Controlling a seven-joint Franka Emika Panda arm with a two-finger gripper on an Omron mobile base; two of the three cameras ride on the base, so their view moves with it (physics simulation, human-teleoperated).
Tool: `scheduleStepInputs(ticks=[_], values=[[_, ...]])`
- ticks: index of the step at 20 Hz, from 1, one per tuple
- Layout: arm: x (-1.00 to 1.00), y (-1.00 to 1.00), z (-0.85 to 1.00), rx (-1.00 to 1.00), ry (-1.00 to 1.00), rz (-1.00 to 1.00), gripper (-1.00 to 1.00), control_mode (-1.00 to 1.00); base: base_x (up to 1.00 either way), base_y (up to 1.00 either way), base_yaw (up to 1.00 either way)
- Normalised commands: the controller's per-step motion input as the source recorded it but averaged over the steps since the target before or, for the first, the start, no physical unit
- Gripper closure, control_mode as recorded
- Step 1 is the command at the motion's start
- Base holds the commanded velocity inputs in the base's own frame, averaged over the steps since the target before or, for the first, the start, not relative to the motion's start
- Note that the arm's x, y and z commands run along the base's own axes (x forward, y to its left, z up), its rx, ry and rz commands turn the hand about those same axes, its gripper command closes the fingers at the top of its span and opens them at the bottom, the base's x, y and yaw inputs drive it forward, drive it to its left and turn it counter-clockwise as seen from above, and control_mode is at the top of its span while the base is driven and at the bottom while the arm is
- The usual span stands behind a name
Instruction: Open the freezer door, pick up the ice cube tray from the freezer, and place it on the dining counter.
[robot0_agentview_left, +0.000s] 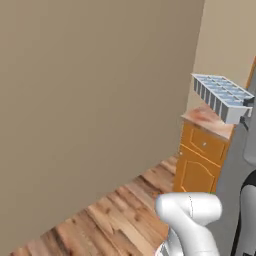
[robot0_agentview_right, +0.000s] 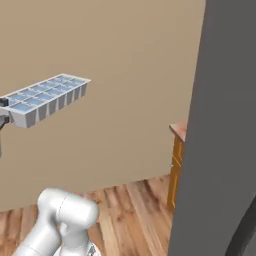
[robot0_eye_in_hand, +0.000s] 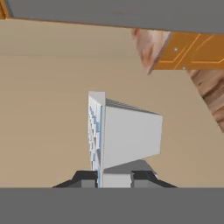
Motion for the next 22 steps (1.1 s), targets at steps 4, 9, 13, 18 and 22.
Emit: scheduleStepInputs(ticks=[4, 9, 13, 18, 22], values=[[0.00, 0.00, 0.00, 0.00, 0.00, 0.00, 1.00, 1.00, -0.11, 0.07, 1.00], [0.00, 0.00, 0.00, 0.00, 0.00, 0.00, 1.00, 1.00, -0.11, 0.05, 1.00], [0.00, 0.00, 0.00, 0.00, 0.00, 0.00, 1.00, 1.00, -0.12, 0.05, 1.00], [0.00, 0.00, 0.00, 0.00, 0.00, 0.00, 1.00, 1.00, -0.12, 0.03, 1.00], [0.00, 0.00, 0.00, 0.00, 0.00, 0.00, 1.00, 1.00, -0.13, 0.02, 1.00]])
